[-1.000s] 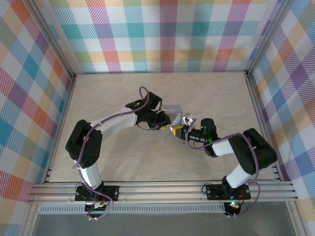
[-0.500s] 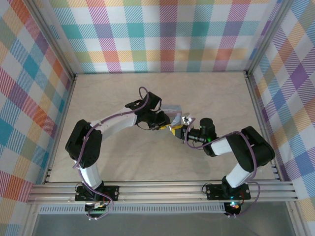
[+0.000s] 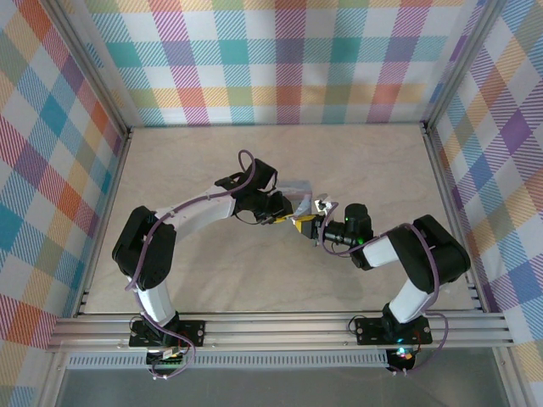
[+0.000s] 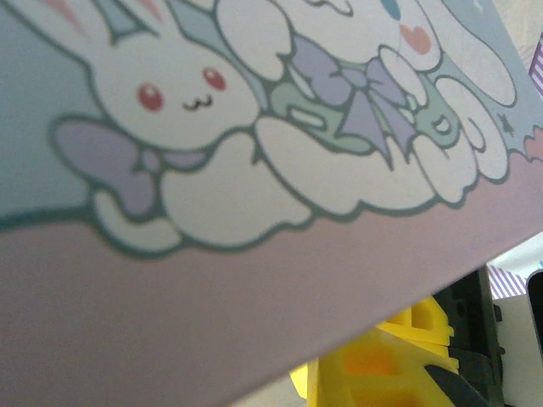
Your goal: Unlock a padlock with a key
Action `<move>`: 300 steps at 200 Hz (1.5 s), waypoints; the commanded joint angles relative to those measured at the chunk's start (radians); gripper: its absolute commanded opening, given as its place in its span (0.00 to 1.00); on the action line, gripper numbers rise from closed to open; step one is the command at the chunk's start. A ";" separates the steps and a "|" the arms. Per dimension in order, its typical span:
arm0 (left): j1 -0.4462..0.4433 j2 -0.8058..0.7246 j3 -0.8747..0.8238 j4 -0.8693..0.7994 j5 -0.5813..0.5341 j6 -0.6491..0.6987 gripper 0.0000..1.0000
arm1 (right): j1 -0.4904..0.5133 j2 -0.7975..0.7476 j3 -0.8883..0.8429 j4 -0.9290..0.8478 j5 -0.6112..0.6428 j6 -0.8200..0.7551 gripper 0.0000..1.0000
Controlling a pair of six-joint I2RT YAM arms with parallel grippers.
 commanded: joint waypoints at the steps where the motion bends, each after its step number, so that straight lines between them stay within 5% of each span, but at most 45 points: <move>1: -0.002 -0.046 -0.011 0.041 0.016 0.001 0.15 | 0.012 0.007 0.028 0.068 -0.040 0.004 0.00; 174: -0.004 -0.053 -0.017 0.058 -0.005 -0.018 0.15 | 0.015 -0.059 -0.026 -0.062 0.056 -0.080 0.00; 300: -0.005 -0.051 -0.014 0.062 0.004 -0.019 0.15 | 0.014 -0.013 -0.012 0.054 0.032 -0.010 0.00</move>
